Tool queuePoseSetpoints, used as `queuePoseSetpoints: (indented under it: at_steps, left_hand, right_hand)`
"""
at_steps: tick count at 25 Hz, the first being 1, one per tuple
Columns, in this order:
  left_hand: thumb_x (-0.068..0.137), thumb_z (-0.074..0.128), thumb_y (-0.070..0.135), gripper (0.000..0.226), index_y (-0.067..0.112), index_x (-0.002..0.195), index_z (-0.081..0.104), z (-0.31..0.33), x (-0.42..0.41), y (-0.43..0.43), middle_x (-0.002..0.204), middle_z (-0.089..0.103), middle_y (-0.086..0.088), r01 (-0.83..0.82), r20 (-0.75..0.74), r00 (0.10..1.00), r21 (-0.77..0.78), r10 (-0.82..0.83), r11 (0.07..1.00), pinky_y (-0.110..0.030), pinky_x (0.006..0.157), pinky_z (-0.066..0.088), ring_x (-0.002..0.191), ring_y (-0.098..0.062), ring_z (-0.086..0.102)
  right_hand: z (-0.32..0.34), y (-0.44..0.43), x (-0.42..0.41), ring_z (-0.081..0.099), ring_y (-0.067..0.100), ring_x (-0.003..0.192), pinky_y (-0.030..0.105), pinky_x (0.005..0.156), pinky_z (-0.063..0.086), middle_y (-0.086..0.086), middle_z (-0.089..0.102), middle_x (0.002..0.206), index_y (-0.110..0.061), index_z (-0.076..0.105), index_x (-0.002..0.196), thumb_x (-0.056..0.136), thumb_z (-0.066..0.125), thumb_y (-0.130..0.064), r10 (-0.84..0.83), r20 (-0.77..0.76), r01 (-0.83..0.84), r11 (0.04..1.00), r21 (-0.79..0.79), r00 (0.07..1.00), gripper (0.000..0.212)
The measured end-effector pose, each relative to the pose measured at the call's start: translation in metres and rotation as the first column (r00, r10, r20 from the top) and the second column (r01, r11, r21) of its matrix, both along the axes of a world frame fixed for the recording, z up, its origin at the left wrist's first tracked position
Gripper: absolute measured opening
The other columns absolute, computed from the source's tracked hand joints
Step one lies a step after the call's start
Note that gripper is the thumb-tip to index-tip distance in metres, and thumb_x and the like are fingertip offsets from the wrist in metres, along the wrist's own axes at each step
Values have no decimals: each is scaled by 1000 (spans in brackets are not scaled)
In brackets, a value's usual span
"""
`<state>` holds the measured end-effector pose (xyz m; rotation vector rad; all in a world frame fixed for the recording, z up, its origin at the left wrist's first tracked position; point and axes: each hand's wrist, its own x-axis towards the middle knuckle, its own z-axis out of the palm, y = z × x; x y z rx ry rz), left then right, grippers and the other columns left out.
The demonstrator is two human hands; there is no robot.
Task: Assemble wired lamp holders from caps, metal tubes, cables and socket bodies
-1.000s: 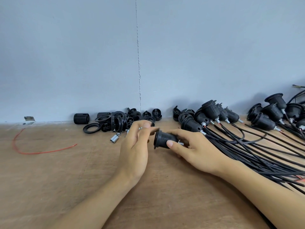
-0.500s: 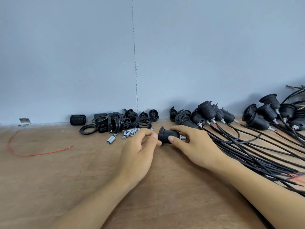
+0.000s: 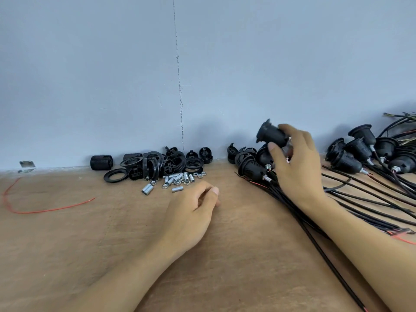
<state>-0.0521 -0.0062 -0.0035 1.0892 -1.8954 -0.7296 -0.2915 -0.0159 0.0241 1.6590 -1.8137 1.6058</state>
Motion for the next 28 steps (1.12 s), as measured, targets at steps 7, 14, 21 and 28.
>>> queuePoseSetpoints:
  at_steps: [7,14,21,28]
  left_hand:
    - [103,47,42,29,29,85,66,-1,-1,0,84,74,10,15,96,995,3,-15,1000,-18,69,43,74,-7,62]
    - [103,47,43,27,33,86,66,-3,0,-3,85,73,13,22,134,991,-12,-20,1000,-14,66,43,69,-2,60]
    - [101,43,50,26,39,88,64,-7,1,-5,87,72,16,36,172,985,-35,-29,999,-22,71,49,82,-3,64]
    - [99,42,53,26,41,88,62,-9,1,-8,86,71,15,55,169,985,-52,-46,997,-31,72,52,79,-6,64]
  right_hand:
    - [0,-6,-31,41,45,126,53,100,36,24,46,139,2,43,128,102,46,-28,-347,-12,311,823,476,938,40]
    - [-8,-1,14,16,34,152,44,123,12,18,23,163,-10,44,148,97,56,-23,-57,-438,198,938,285,897,54]
    - [-18,-5,13,31,22,142,39,113,34,2,49,147,-18,43,149,97,59,-29,59,-423,123,913,390,904,56]
    - [-11,-7,5,49,17,126,38,94,47,-4,64,127,-23,64,127,98,58,-23,41,-229,32,951,306,972,29]
